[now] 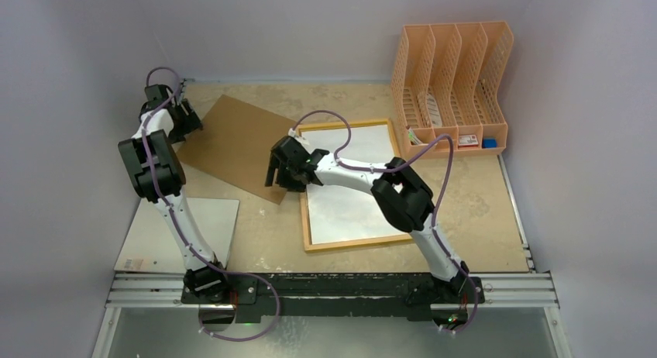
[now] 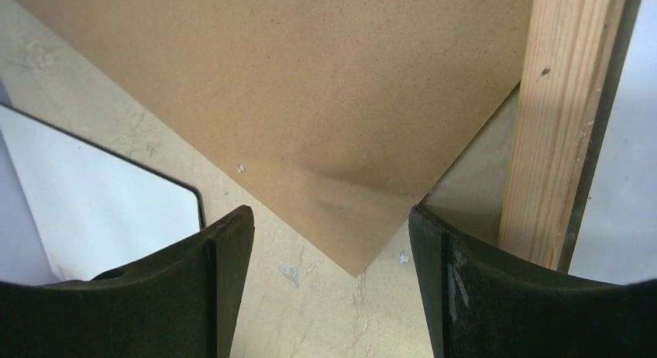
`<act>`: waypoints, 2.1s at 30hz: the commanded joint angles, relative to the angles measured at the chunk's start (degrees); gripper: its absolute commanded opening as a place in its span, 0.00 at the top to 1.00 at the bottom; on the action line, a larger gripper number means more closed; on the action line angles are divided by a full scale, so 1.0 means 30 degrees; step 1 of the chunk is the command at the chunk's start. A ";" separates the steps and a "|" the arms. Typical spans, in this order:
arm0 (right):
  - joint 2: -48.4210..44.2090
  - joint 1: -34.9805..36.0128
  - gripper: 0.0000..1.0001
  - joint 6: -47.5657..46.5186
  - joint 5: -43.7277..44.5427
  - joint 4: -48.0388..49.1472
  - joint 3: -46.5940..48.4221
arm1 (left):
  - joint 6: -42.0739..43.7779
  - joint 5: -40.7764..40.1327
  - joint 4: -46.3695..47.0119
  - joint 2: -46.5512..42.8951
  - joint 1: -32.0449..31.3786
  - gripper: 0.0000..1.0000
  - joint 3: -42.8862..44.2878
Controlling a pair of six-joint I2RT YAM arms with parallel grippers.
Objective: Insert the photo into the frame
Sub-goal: Adjust the photo frame item at the center of the board, then adjust the photo frame at the center of the board.
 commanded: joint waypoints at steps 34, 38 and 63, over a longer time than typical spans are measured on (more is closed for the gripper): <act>0.2109 -0.1242 0.27 -0.5176 -0.6733 0.8445 0.0053 | -0.5199 -0.3325 -0.1621 -0.3980 0.0145 0.37 -0.6875; 0.1946 -0.1322 0.27 -0.5967 -0.3253 0.5476 0.1293 | -0.5124 -0.4300 -0.1946 -0.4465 0.0066 0.31 -0.6732; -0.0813 -0.1358 0.36 -1.3441 0.4333 0.0615 0.1400 | -0.4546 -0.1841 -0.0373 -0.7195 -0.1591 0.22 -0.6527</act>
